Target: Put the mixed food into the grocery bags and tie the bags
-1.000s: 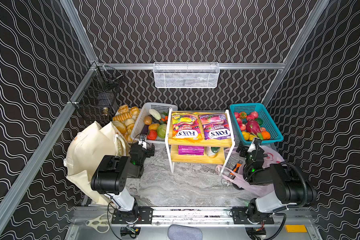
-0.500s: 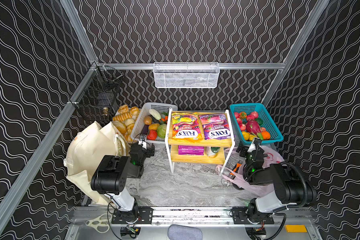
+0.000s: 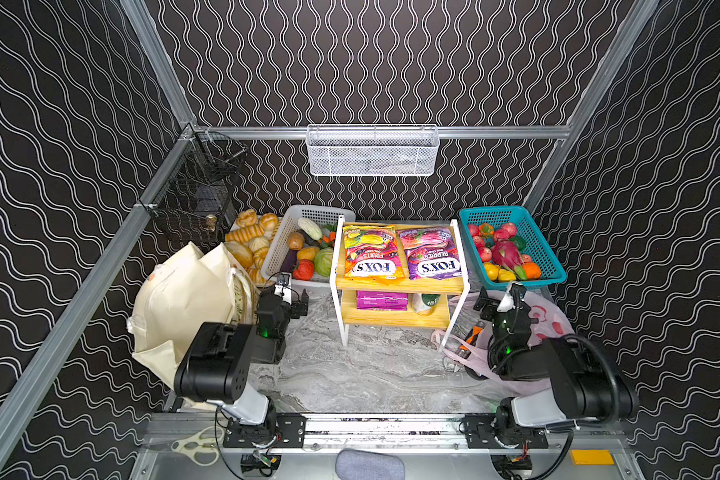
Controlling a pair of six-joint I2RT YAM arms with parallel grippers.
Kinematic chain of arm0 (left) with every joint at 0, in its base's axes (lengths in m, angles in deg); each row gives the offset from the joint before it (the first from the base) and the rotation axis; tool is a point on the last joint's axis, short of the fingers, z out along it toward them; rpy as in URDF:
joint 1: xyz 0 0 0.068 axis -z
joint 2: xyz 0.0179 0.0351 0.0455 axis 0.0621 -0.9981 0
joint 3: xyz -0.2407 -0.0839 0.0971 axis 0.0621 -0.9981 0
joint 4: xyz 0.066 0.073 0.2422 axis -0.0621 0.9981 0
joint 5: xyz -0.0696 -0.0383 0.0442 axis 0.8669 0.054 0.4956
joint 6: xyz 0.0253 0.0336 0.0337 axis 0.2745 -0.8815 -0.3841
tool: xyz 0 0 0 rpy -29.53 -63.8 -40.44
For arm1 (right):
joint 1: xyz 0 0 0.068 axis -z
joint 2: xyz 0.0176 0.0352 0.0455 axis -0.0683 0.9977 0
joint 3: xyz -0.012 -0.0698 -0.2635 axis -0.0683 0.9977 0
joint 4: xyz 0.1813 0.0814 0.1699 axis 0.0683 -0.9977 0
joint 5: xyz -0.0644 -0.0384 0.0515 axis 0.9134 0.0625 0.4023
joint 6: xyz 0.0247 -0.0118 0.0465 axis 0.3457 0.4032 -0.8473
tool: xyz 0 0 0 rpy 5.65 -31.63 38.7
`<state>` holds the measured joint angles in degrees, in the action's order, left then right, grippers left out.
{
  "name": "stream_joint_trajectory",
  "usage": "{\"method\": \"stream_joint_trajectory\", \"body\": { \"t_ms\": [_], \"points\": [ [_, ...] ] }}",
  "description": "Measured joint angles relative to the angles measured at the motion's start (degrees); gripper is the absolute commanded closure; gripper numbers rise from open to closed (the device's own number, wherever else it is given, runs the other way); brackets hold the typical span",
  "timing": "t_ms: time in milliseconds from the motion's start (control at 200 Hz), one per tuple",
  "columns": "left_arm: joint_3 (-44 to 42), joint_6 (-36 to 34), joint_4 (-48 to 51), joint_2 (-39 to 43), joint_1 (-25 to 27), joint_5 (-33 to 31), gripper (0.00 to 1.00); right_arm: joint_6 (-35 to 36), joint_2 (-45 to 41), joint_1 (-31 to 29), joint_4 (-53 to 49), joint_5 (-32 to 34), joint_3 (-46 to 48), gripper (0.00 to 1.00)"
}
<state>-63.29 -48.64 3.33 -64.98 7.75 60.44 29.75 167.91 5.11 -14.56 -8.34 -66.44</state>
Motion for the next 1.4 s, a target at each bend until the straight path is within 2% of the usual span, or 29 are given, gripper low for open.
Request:
{"method": "stream_joint_trajectory", "body": {
  "t_ms": [85, 240, 531, 696, 791, 906, 1086, 1401],
  "points": [
    [2.9, -0.2, 6.4, 5.6, 0.3, 1.0, 0.01, -0.8, -7.3, 0.0, -6.8, -0.5, -2.5, 0.00],
    [5.3, 1.7, 13.0, 13.5, 0.7, 3.3, 0.01, -7.3, -17.4, 0.0, -28.1, -1.2, -12.2, 0.00],
    [13.6, 6.5, 33.9, 19.9, 0.7, 6.9, 0.01, -19.2, -22.8, 0.0, -67.8, -7.6, -26.4, 0.00],
    [18.5, 13.9, 47.3, 25.9, 0.7, 8.3, 0.01, -25.2, -28.1, 0.0, -83.7, -11.9, -28.0, 0.00],
    [23.5, 16.8, 55.3, 27.6, 0.7, 12.3, 0.01, -28.2, -31.6, 0.0, -91.6, -13.2, -27.4, 0.02],
    [27.2, 19.7, 64.6, 28.4, 0.7, 16.3, 0.01, -31.2, -34.7, 0.0, -99.7, -16.6, -26.9, 0.05],
    [30.3, 22.8, 81.1, 30.0, 0.7, 17.0, 0.12, -34.8, -38.1, 0.0, -108.4, -23.8, -24.5, 0.09],
    [31.6, 26.7, 99.9, 34.5, 1.1, 25.6, 0.19, -32.7, -39.3, -0.2, -113.4, -42.7, -19.4, 0.14]
  ]
}}
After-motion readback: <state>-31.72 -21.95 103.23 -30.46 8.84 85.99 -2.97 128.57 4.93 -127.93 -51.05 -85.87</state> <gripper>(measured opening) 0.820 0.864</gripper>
